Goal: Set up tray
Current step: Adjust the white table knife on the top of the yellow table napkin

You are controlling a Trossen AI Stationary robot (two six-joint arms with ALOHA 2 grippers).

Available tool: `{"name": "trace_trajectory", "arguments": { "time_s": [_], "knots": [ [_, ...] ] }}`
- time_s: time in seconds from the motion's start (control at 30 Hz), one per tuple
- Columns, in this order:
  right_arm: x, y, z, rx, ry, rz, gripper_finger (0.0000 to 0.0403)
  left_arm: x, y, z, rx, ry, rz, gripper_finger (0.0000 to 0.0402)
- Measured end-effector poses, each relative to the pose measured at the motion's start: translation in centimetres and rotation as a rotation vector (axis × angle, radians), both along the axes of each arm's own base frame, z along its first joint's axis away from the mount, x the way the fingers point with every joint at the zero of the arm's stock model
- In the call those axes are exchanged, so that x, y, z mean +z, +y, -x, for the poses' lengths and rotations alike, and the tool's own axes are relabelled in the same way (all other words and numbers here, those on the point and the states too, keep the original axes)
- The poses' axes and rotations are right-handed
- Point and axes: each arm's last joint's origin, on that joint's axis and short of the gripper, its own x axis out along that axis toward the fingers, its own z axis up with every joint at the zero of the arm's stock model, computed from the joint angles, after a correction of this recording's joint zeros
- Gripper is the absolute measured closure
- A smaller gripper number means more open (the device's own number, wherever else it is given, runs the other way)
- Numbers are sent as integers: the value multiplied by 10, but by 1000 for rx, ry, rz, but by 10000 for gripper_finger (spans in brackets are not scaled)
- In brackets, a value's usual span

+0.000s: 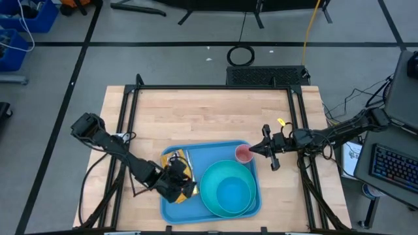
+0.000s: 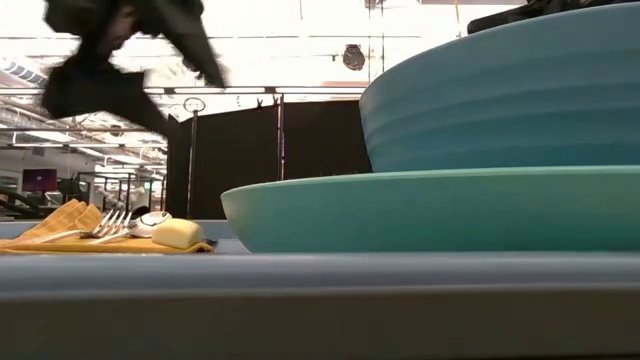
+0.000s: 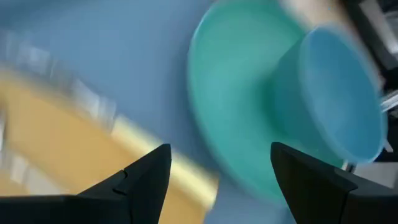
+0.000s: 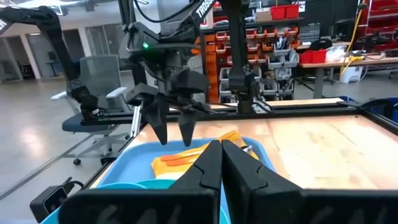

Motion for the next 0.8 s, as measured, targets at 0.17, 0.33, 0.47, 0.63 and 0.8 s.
{"name": "trace_trajectory", "arguments": {
  "time_s": [0.17, 0.33, 0.47, 0.63, 0.8],
  "knots": [
    [-1, 2, 0, 16, 8, 2, 403, -4, 5, 1, 97, 97, 204, 122],
    [-3, 7, 2, 43, 30, 8, 403, -6, 23, -10, 132, 196, 389, 122],
    [-7, 10, 3, 66, 70, 32, 403, -6, 45, -19, 184, 206, 402, 122],
    [-11, 15, 4, 97, 104, 70, 403, -16, 64, -18, 272, 349, 439, 122],
    [-11, 16, 5, 104, 93, 124, 403, -16, 71, -24, 303, 314, 459, 138]
  ]
}}
